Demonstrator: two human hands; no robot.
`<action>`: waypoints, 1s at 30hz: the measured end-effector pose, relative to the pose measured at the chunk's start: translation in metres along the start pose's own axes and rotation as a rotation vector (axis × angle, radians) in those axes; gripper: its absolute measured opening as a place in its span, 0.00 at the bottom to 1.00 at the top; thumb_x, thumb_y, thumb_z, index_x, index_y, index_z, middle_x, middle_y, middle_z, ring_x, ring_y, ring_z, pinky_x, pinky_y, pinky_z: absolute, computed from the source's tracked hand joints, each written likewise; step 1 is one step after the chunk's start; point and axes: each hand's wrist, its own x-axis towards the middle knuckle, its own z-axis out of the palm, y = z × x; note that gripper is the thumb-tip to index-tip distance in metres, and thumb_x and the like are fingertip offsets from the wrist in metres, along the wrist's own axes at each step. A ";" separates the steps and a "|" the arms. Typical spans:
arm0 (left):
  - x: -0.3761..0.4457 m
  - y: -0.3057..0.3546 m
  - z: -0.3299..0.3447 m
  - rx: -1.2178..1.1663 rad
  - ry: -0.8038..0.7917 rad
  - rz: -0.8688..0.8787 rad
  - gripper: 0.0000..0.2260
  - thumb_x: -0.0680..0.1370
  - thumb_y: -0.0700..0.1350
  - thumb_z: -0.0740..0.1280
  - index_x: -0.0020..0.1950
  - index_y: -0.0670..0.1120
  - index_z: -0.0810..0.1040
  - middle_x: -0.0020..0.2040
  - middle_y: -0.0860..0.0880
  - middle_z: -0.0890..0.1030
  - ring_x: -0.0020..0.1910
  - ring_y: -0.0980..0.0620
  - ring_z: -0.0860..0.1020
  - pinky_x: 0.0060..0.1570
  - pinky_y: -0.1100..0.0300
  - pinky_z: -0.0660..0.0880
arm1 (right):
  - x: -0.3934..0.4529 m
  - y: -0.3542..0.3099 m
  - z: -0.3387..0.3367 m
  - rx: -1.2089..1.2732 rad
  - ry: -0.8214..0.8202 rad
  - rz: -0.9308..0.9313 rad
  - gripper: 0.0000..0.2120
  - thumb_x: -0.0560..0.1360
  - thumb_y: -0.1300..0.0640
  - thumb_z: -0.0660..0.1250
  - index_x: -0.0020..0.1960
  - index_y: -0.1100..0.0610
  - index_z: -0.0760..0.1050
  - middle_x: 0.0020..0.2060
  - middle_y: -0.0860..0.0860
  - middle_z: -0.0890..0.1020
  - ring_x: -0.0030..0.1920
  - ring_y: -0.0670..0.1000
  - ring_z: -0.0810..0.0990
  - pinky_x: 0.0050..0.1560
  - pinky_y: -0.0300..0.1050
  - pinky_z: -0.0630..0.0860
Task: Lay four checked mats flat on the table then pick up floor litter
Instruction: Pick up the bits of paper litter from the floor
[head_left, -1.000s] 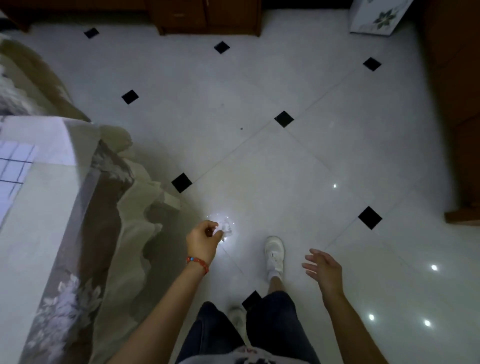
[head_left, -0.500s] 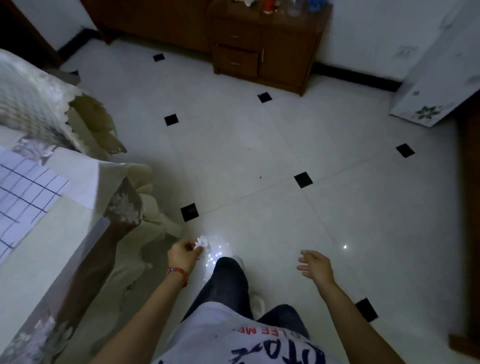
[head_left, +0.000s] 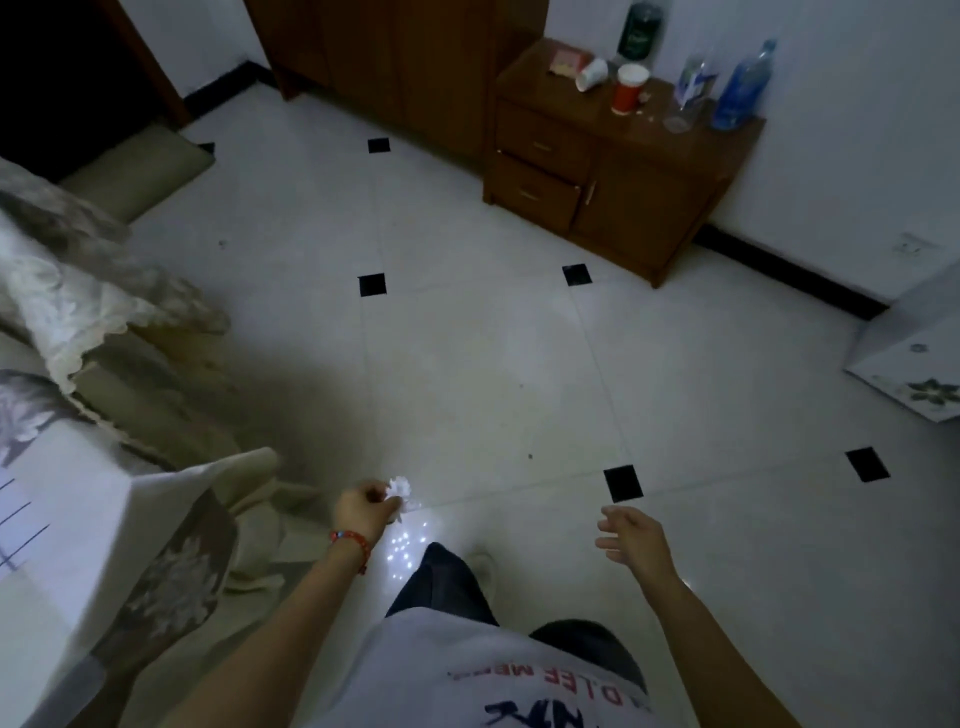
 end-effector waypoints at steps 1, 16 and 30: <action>0.010 0.022 0.005 -0.012 -0.013 0.011 0.06 0.70 0.35 0.71 0.37 0.45 0.77 0.32 0.47 0.76 0.36 0.50 0.75 0.38 0.65 0.70 | 0.011 -0.012 -0.003 -0.010 -0.004 -0.009 0.13 0.79 0.61 0.58 0.59 0.67 0.74 0.50 0.62 0.78 0.36 0.53 0.76 0.36 0.40 0.72; 0.156 0.215 0.045 -0.313 0.213 -0.101 0.09 0.70 0.32 0.70 0.35 0.41 0.72 0.38 0.43 0.74 0.40 0.47 0.74 0.50 0.46 0.77 | 0.232 -0.254 -0.004 -0.218 -0.200 -0.005 0.14 0.79 0.62 0.58 0.61 0.68 0.72 0.59 0.66 0.77 0.48 0.58 0.76 0.39 0.42 0.72; 0.287 0.203 -0.038 -0.413 0.500 -0.497 0.09 0.70 0.35 0.72 0.48 0.32 0.80 0.46 0.34 0.82 0.47 0.37 0.81 0.50 0.49 0.78 | 0.356 -0.477 0.231 -0.484 -0.438 -0.137 0.14 0.78 0.62 0.59 0.59 0.69 0.73 0.52 0.65 0.79 0.36 0.55 0.76 0.38 0.43 0.72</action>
